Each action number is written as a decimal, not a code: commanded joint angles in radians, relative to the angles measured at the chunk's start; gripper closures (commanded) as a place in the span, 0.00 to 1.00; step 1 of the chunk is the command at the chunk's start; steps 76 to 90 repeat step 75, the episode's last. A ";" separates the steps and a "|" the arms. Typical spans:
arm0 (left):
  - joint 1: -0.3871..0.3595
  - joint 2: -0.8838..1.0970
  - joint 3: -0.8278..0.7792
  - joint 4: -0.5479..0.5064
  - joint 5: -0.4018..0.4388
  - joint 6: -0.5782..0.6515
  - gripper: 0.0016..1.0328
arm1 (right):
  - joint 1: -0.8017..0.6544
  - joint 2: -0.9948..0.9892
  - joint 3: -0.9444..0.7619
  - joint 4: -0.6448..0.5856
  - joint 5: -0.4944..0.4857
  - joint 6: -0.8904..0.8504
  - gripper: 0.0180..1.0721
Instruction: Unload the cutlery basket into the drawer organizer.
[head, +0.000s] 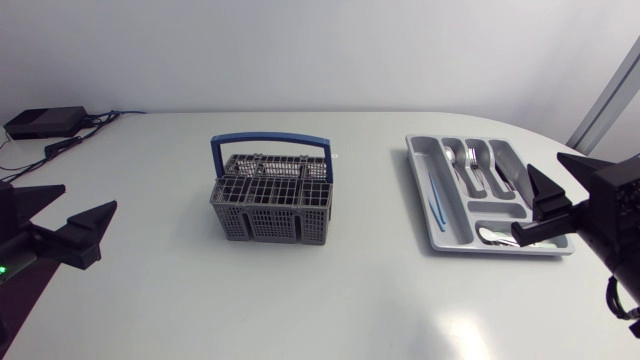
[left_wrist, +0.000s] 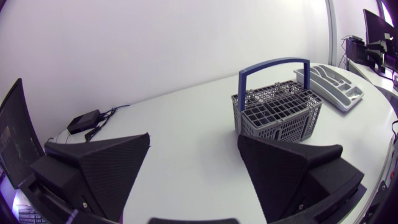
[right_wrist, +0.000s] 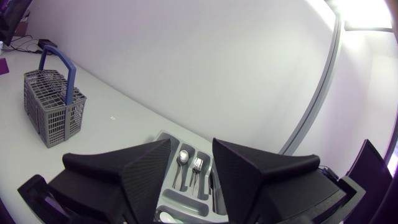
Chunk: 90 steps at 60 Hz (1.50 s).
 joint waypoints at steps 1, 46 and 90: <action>-0.016 -0.038 -0.052 0.023 -0.016 -0.035 0.04 | -0.007 -0.051 -0.047 -0.023 0.012 0.050 0.43; -0.264 -0.411 -0.345 0.186 -0.315 -0.325 0.04 | 0.006 -0.428 -0.264 -0.142 0.019 0.395 0.10; -0.318 -0.492 -0.409 0.222 -0.380 -0.389 0.04 | 0.009 -0.510 -0.311 -0.168 0.021 0.471 0.05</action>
